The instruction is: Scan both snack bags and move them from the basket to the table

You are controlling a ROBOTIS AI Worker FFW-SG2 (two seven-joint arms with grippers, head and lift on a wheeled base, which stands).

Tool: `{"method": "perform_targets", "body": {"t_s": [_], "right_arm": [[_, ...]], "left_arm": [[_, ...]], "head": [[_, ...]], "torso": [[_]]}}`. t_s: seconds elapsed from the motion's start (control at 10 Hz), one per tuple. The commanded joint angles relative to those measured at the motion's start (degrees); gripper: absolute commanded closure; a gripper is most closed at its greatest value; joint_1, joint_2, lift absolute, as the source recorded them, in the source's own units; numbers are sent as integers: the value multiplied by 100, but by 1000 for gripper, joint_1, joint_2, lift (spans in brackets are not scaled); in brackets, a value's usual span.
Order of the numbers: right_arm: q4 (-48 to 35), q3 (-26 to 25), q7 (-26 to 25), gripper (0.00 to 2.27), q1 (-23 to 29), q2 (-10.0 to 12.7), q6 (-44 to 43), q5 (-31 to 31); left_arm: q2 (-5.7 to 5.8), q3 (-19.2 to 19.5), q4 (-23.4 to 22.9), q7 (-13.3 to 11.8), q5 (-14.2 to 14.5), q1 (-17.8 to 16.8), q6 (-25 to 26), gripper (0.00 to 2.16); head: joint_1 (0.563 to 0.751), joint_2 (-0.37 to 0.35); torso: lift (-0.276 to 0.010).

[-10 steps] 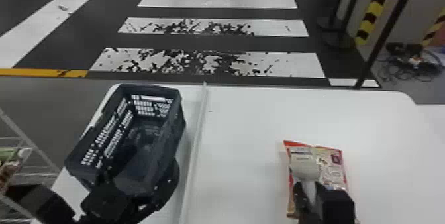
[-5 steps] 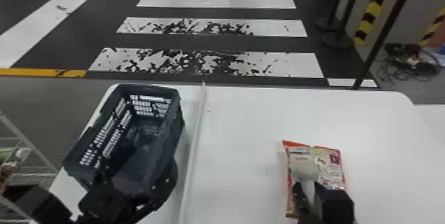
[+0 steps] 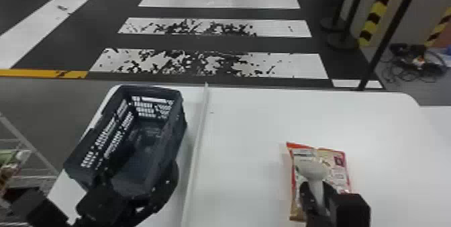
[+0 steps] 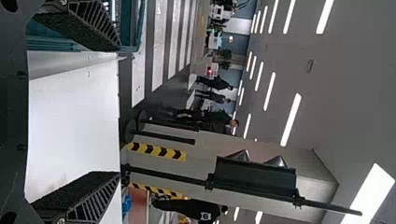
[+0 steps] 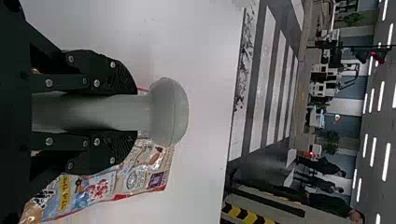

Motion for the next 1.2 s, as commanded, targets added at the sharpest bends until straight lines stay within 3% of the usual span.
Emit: {"method": "perform_targets", "body": {"t_s": [0.0,0.3,0.7,0.9,1.1], "right_arm": [[-424,-87,14,2250,179,5,-20,-26],[-626,-1054,295,2253,117,5,191,-641],[-46,-2829,1649,2250,-296,5,191,-1291],[402,-3260,1842,2250,-445,-220,174,-1634],[1079,-3515,2352,2250,-779,-360,103,-1643]], "left_arm": [[-7,-5,-13,-2,0,28,-20,33],[-16,4,-127,-55,0,142,-73,33],[-33,39,-198,-134,-9,274,-126,33],[-86,39,-250,-134,-62,345,-126,33],[-103,39,-277,-151,-114,406,-161,33]], "head": [[695,35],[695,-9],[695,-186],[695,-271],[695,-331]], "torso": [[-98],[-98],[-98],[-98],[-98]]}}
